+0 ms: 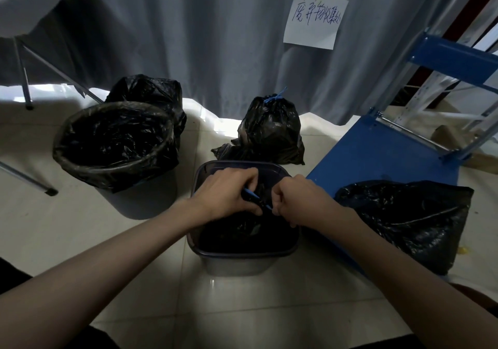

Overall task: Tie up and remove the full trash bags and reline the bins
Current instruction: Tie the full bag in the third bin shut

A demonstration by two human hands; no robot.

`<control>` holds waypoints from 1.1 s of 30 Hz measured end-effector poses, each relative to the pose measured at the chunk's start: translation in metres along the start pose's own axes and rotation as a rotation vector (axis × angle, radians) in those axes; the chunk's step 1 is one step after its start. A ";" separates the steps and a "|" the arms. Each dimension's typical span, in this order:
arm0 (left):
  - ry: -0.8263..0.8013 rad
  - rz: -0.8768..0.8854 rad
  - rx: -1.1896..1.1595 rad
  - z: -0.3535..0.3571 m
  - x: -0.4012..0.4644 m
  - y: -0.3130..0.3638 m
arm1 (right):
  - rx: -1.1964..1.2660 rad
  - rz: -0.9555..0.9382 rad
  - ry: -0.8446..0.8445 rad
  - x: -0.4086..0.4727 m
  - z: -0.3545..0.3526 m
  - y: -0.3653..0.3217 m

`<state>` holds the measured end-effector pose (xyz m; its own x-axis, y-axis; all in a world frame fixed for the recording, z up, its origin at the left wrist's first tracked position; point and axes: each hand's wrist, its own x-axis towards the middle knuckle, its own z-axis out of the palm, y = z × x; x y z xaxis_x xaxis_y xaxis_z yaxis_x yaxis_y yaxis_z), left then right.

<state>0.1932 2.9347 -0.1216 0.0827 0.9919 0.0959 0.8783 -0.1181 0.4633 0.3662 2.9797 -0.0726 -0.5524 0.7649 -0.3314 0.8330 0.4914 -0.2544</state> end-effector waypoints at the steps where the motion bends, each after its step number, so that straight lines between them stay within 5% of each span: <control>1: -0.005 -0.018 -0.084 -0.002 0.001 -0.001 | -0.006 0.002 0.008 0.000 -0.001 0.001; 9: 0.002 -0.077 -0.510 0.006 0.008 -0.013 | 0.034 -0.014 0.043 -0.004 -0.002 -0.001; 18: -0.079 -0.062 -0.632 0.008 0.002 -0.022 | 0.265 0.025 -0.015 0.001 0.009 0.008; 21: -0.083 -0.089 -0.582 0.011 -0.001 -0.022 | 0.499 -0.031 -0.038 -0.003 -0.002 0.009; 27: -0.067 -0.089 -0.273 0.013 -0.002 -0.015 | 0.822 -0.127 -0.349 -0.002 -0.006 0.011; 33: 0.005 -0.148 -0.198 0.013 -0.006 -0.009 | 0.993 -0.144 -0.125 0.011 0.002 0.014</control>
<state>0.1910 2.9306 -0.1381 -0.0425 0.9989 0.0183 0.7714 0.0211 0.6360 0.3721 2.9943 -0.0815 -0.6920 0.6489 -0.3162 0.3862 -0.0373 -0.9217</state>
